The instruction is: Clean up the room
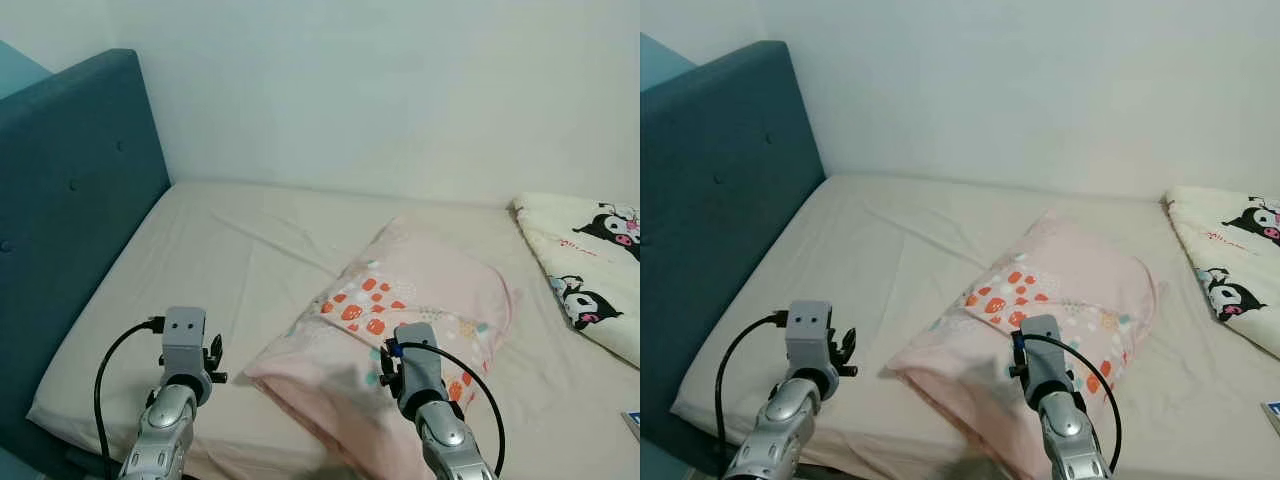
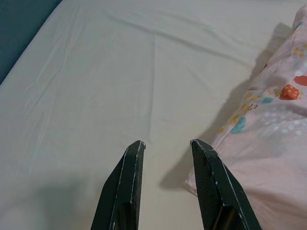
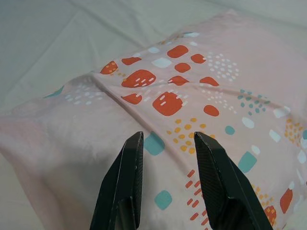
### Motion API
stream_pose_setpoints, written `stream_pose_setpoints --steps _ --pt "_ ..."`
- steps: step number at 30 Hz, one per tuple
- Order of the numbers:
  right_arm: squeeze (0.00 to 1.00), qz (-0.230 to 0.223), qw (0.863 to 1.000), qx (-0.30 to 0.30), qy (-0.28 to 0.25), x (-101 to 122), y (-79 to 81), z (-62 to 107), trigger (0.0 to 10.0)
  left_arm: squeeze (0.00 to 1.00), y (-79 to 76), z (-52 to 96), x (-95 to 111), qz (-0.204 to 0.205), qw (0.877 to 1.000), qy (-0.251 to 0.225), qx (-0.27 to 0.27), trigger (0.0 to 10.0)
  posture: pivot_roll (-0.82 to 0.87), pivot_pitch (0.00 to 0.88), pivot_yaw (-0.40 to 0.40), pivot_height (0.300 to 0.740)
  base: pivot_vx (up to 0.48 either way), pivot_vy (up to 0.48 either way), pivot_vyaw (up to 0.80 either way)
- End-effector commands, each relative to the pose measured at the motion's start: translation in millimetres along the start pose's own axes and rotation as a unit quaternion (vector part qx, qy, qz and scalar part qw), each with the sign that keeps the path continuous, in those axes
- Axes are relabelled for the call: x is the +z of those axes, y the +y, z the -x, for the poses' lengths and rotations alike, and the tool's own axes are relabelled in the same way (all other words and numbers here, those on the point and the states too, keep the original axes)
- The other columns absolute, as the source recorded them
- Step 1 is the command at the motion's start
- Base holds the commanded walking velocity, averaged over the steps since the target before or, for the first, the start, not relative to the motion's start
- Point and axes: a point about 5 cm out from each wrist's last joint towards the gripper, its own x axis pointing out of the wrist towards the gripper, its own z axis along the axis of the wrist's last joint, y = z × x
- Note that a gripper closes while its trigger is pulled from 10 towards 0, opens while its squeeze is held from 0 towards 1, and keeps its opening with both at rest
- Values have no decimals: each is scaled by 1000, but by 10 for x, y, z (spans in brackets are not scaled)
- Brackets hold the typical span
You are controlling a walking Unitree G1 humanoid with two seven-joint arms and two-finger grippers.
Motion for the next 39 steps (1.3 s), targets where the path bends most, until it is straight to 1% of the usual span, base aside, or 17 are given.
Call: stream_pose_setpoints --steps 1,9,16,27,39 --pt "0 -10 1000 -5 6 -17 -5 7 10000 0 12 26 -18 1 1000 -1 4 10000 9 28 -55 703 0 0 0" --pt "0 -10 1000 -8 2 2 -23 3 10000 0 -29 27 -16 -5 1000 2 -5 10000 6 34 -52 673 0 0 0" --pt "0 -11 1000 -15 3 -33 -48 51 10000 0 -63 32 -19 -5 1000 2 -13 10000 -2 43 -39 648 0 0 0" --pt "0 -10 1000 -13 6 -53 -30 62 10000 0 -89 27 -11 -7 1000 1 -29 10000 5 39 -43 603 0 0 0" --pt "0 -7 1000 -11 10 -85 -20 96 10000 0 -172 25 8 -8 998 -3 -59 10000 1 30 -40 603 0 0 0"
